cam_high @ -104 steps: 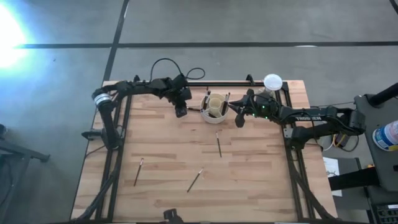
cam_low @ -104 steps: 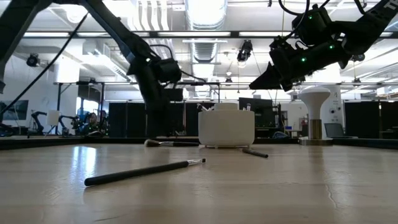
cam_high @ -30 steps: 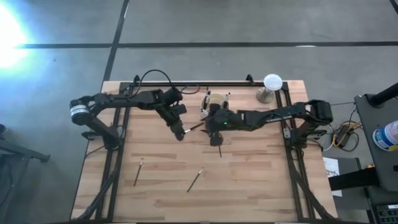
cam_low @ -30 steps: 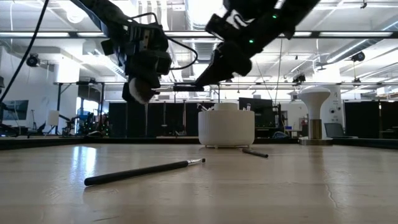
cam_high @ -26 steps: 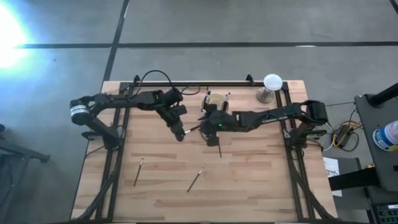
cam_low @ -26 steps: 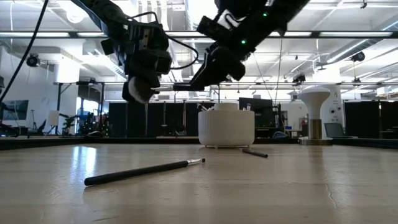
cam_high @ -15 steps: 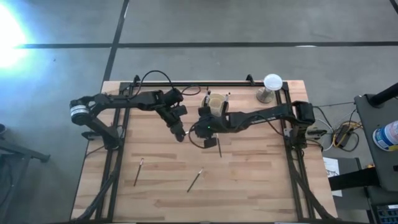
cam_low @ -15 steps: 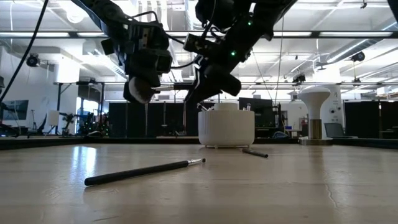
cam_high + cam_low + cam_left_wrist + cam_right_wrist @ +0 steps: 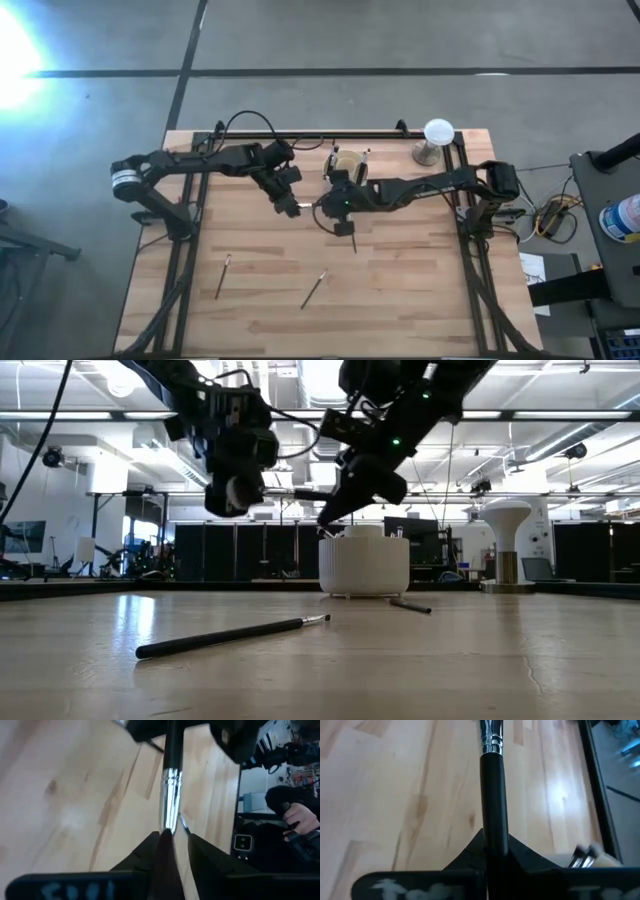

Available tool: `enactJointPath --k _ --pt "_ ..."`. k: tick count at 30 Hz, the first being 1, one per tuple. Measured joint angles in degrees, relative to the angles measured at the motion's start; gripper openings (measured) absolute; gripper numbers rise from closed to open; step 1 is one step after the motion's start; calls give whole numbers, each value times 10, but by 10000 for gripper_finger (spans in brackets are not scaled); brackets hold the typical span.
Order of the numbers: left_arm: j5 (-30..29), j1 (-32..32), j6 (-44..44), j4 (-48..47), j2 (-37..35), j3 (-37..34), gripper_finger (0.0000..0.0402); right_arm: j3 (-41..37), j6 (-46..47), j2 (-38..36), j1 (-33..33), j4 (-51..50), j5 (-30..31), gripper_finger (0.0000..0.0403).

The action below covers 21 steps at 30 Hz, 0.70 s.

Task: Put items in baskets/containers
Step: Put the black silver highlighter brush into the pen organizer

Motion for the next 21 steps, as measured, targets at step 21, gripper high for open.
enactJointPath --k 21 --pt "-161 -9 -102 757 -156 -311 105 -282 219 -196 -22 390 -40 17"
